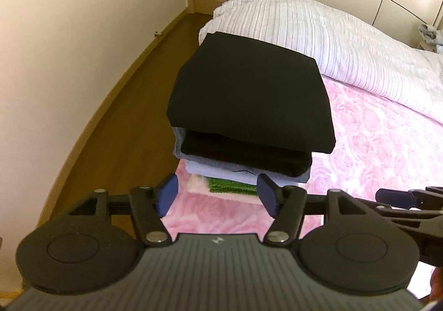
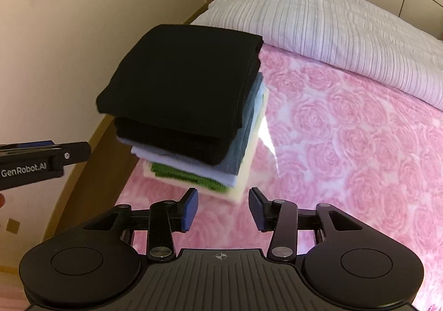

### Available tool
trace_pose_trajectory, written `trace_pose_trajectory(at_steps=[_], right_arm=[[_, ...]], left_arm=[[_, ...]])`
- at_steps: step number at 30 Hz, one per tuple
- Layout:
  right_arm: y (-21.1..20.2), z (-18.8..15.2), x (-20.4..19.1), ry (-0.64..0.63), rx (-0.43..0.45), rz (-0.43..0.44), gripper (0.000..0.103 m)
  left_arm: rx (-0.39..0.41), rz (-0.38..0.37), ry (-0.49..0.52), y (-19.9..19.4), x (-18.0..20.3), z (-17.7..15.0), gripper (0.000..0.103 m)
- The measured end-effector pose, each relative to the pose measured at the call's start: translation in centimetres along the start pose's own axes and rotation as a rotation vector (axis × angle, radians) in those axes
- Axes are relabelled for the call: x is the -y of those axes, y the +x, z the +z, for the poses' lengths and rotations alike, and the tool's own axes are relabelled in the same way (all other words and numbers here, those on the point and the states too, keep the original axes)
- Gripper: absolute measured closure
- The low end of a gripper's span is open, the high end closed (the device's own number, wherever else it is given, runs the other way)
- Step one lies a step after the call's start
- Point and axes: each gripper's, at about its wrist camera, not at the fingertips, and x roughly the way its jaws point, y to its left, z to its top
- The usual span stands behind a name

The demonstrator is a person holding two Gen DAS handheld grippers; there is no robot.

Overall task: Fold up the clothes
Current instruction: 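Lower the sweatpants onto the folded clothes stack and open both grippers, then pull both open grippers back away from the clothes stack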

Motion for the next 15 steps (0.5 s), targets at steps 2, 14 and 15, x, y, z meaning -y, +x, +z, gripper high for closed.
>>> trace_pose_trajectory(at_steps=[2,14,15], right_arm=[[-0.3,-0.3,-0.2,-0.007,0.006,0.008,0.054],[-2.1,-1.5,0.4,0.041,0.075,0.006,0.049],[-2.5,-1.6,0.6,0.051,0.088,0.011,0.049]], left_arm=[[0.015,0.023,-0.003,-0.7,0.3,-0.6,0.042],[0.029,0.023,-0.058,-2.4,0.9,-1.7,0.041],[0.022,0.017,-0.055,-2.4,1.0,-1.7,0.042]])
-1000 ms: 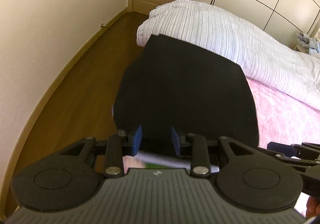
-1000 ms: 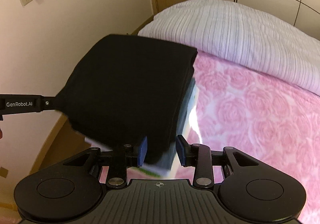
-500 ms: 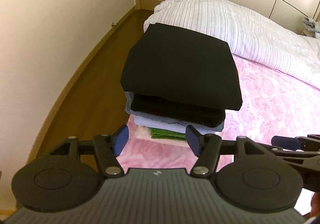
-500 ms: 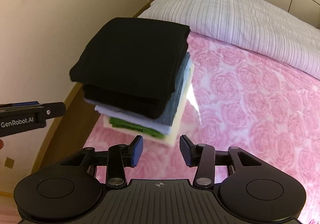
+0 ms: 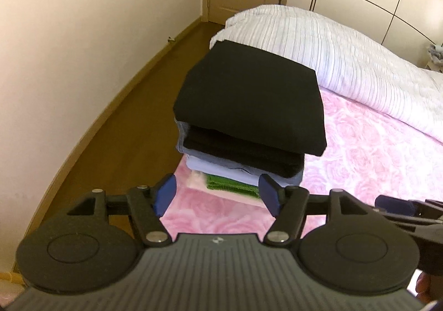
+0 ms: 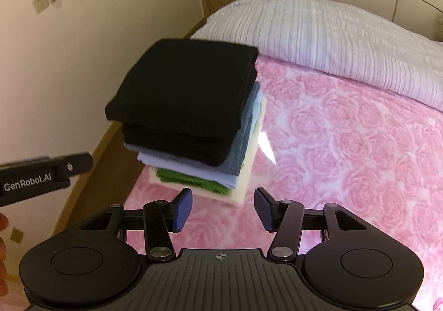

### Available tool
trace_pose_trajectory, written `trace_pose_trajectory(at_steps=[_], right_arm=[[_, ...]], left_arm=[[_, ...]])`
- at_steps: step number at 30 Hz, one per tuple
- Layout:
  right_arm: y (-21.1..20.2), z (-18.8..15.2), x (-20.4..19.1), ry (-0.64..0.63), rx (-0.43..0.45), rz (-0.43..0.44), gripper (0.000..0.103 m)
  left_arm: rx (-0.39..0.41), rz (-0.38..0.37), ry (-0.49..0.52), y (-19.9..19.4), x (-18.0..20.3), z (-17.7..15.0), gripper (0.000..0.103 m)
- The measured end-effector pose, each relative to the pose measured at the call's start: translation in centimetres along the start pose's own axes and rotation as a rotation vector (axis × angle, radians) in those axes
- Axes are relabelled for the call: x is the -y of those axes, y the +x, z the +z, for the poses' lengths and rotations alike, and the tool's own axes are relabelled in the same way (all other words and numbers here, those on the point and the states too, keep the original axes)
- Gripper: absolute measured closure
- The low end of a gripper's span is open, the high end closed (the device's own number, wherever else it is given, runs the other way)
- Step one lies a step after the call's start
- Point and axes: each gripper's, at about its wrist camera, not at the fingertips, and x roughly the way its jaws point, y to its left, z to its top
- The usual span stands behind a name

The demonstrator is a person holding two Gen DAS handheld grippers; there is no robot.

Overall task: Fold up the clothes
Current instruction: 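Pull both open grippers back away from the clothes stack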

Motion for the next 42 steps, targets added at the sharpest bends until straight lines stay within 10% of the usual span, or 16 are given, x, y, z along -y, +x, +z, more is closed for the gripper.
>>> trace_pose_trajectory(at_steps=[23,42], right_arm=[[1.1,0.7,7.0,-0.103,-0.137,0.06,0.049],[0.2,2.8,17.9,-0.51,-0.212,0.184,0.049]], left_arm=[[-0.065,0.093,-0.081,0.9,7.7,-2.1,0.042],[-0.058,0.285,-0.39,-2.1,22.5,-6.0,0.042]])
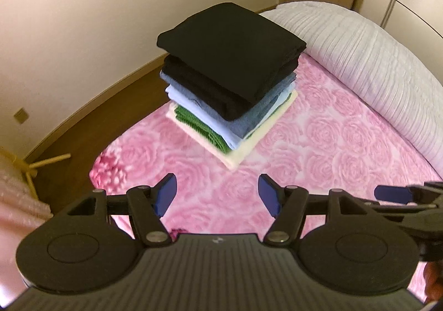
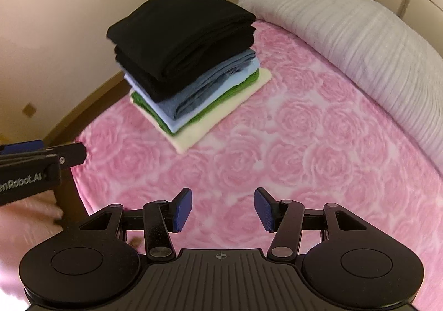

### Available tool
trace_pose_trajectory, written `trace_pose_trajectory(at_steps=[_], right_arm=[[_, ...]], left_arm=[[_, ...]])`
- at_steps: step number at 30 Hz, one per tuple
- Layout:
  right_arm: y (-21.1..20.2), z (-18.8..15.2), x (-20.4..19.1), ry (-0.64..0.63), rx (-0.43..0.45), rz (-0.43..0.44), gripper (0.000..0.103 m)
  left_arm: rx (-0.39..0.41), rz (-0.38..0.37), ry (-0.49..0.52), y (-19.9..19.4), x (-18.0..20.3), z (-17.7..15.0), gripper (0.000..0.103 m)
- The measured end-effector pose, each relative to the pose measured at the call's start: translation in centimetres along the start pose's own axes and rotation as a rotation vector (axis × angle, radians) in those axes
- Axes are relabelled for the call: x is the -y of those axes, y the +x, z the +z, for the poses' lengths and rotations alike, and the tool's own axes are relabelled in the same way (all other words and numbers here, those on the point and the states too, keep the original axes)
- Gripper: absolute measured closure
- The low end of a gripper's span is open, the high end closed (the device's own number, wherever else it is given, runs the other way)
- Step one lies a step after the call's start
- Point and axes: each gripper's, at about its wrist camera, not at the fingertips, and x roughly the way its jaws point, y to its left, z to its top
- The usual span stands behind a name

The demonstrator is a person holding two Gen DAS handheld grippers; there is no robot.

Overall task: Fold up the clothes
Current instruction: 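Pull both open grippers back away from the clothes stack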

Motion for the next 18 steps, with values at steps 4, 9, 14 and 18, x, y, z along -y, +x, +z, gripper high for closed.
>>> trace_pose_trajectory(at_steps=[4,9,14,18], right_arm=[[-0.7,-1.1,1.4,-0.054,-0.014,0.006,0.049],[-1.4,-1.9,3.1,-0.075,-0.02,0.03,0.049],[-2.0,-1.7,4.7,-0.097,-0.013,0.044,0.049],[-2.2,-1.2,5.7,-0.111,-0.008,0.056,0.049]], left_arm=[[-0.017,0.018,-0.026,-0.8,1.9,-1.5,0.042],[-0.004,0.042,-0.06,-1.6,3.9,-2.6,0.042],[0.008,0.057,-0.079,-1.9,5.7,-2.7,0.042],[0.016,0.065,-0.087,-1.9,6.9,-2.6,0.042]])
